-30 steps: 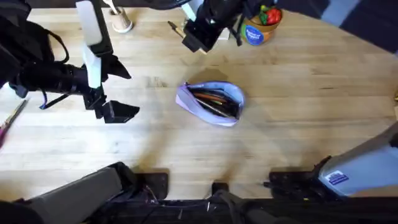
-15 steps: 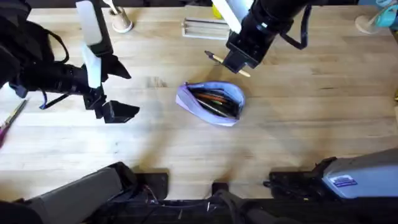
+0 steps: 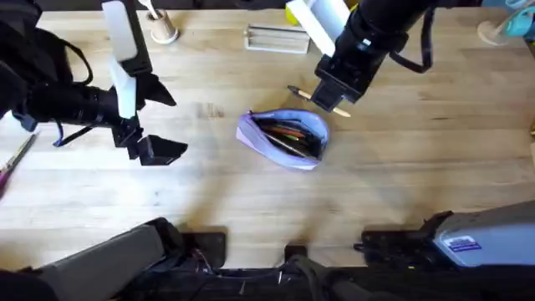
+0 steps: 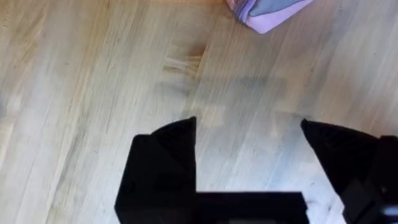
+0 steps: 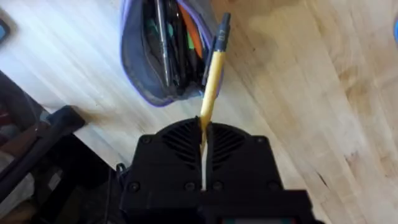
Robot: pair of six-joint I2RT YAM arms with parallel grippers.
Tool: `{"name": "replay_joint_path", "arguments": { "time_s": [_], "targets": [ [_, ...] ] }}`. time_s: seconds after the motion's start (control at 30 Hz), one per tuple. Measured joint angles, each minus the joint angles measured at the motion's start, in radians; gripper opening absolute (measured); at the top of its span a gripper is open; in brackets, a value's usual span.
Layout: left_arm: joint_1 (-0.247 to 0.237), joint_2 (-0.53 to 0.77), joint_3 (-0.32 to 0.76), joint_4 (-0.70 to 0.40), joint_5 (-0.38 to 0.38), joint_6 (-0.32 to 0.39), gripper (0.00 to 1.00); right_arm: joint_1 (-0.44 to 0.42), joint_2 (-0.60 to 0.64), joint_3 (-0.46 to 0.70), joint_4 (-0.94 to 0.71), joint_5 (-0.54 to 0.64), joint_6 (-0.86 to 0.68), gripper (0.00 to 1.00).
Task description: Unzip the bag, pick up the pens from the table one at a time and place them inside, then zip the bag closed.
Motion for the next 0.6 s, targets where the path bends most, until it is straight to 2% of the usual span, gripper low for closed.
{"name": "replay_joint_path", "arguments": {
  "time_s": [0.37,0.6],
  "targets": [
    [0.000,0.000,0.000,0.000,0.000,0.000,0.993,0.000,-0.076,-0.014,-0.039,0.000,0.010,0.035],
    [0.000,0.000,0.000,0.000,0.000,0.000,0.992,0.001,-0.125,-0.174,0.007,-0.004,0.047,0.035]
  ]
}}
